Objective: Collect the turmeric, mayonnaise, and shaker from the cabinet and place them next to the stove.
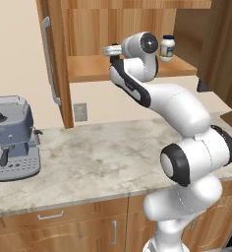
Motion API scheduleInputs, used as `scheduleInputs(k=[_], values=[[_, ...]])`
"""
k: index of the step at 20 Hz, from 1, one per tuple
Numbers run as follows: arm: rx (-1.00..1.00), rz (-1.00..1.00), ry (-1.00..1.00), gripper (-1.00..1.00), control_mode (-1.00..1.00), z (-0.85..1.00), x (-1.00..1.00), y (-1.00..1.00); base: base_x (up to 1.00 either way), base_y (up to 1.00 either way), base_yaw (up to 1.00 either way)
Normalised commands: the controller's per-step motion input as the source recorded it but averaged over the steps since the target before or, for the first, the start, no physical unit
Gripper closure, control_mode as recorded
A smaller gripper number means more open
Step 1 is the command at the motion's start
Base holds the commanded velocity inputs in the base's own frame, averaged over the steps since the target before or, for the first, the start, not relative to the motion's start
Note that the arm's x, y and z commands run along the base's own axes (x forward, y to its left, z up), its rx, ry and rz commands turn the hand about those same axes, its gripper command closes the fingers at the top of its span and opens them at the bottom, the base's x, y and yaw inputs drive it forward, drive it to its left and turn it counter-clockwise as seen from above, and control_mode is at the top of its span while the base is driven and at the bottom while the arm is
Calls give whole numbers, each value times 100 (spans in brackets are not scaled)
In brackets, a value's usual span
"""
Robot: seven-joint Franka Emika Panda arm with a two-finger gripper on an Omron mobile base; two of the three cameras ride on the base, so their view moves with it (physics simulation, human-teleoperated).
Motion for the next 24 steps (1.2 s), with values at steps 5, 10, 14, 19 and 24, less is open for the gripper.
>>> scheduleInputs(k=[5, 10, 14, 19, 24], values=[[0, 0, 0, -100, -100, 0, 47, 0, 0, 0, 0], [0, 0, 0, -100, -100, -5, 33, 0, 0, 0, 0], [0, 0, 0, -100, -100, -12, 11, 0, 0, 0, 0], [0, 0, 0, -100, -100, -6, 13, 0, 0, 0, 0], [0, 0, 0, -100, -100, 0, 30, 0, 0, 0, 0]])
